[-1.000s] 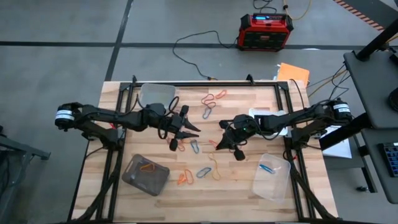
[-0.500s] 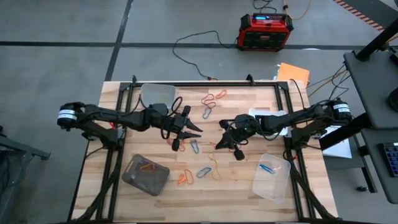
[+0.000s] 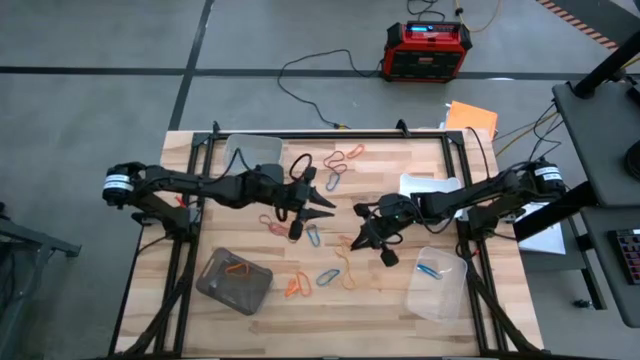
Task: Sort rubber bands into baskets
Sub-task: Put the orange rubber band into the black bin
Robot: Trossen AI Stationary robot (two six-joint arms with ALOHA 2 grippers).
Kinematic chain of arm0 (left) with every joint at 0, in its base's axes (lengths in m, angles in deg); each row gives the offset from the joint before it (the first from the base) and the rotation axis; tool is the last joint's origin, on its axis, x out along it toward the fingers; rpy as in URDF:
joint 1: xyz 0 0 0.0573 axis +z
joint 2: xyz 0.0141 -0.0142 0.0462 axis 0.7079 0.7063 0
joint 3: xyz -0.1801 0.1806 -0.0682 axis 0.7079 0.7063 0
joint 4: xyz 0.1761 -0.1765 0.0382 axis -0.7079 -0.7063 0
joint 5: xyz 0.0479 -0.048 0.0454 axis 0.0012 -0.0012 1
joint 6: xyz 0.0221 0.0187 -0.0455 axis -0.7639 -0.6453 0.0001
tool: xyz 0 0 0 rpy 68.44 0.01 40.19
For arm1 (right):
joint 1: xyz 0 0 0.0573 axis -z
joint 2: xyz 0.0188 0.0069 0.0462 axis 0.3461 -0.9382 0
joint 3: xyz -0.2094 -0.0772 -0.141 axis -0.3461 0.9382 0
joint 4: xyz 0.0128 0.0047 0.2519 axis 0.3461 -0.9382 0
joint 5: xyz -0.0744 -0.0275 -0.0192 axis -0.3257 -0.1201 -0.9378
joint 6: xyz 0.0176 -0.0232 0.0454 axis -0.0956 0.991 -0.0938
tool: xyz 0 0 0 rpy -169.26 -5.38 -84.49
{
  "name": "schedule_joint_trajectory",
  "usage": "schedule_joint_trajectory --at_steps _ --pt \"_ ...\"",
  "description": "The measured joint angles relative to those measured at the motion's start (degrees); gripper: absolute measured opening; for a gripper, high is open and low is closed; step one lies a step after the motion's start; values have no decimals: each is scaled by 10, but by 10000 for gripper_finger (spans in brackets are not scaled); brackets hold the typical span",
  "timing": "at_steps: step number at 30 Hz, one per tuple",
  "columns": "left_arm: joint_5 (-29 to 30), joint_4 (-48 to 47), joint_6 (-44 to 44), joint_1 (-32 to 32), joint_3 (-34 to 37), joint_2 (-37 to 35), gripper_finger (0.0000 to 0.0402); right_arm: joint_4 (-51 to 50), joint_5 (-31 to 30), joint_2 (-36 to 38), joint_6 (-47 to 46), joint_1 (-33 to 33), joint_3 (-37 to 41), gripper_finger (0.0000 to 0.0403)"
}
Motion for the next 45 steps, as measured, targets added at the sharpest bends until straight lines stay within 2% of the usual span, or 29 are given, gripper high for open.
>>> schedule_joint_trajectory --at_steps 13,24,30,39,42,45 --pt "0 -67 -17 -2 -13 4 88 -6 0 21 -1 -1 0 9" --pt "-4 -67 -44 -4 -13 29 211 -5 0 29 14 9 -54 9" --pt "-67 -67 -50 -4 -13 44 248 -5 -3 28 15 30 -63 9" --pt "-74 -7 -46 -4 -13 78 247 -3 -4 28 15 50 -68 9" --pt "-74 -7 -46 -4 -14 87 230 -4 -4 28 15 54 -68 9" --pt "-73 -8 -46 -4 -14 92 192 -4 -5 28 15 56 -68 9"
